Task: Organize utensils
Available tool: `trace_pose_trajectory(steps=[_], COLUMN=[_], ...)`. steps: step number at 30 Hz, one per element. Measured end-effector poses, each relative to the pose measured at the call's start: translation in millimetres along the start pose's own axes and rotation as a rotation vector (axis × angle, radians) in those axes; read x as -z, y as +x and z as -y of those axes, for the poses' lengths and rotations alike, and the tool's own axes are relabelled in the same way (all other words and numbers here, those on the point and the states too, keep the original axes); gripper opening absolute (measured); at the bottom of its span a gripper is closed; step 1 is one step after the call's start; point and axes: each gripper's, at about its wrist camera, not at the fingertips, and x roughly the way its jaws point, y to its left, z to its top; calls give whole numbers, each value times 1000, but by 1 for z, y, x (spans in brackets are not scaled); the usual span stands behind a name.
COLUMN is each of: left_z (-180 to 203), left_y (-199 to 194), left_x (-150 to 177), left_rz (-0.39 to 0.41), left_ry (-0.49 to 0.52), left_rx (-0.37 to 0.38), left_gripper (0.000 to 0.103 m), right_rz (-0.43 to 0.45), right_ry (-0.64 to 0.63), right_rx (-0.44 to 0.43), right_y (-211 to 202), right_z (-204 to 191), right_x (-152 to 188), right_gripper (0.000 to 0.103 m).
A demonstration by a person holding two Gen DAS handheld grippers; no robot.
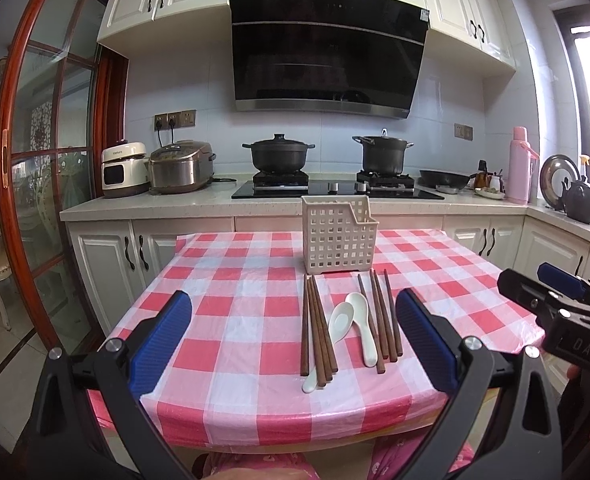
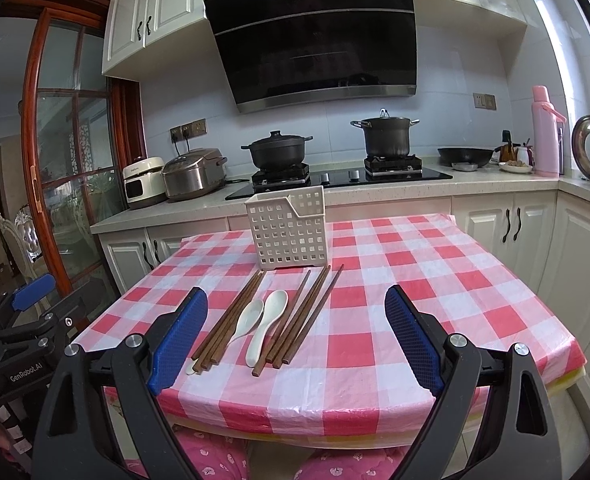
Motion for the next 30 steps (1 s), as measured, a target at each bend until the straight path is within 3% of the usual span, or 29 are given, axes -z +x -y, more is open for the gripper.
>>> trace_pose_trajectory(steps=[11,17,23,27,30], left_z=[-10,-22,-41,-44,-43], left_y=[54,106,169,194,201], left_x=[7,11,22,23,19], left_rz=[-114,-218,-393,-414,-386], left_ry=[-13,-42,-113,-85,-67], left_rx=[-35,-52,4,-25,4], left_gripper=[98,98,98,98,98], right_rz=[-104,-184,-278,-330,-361], right_ry=[27,75,93,83,91], right_rx=[5,22,18,16,8], right_y=[58,104,148,174,191], right_z=[13,28,30,25,21], right_x=[2,3,4,3,2], right_gripper=[85,85,85,80,74])
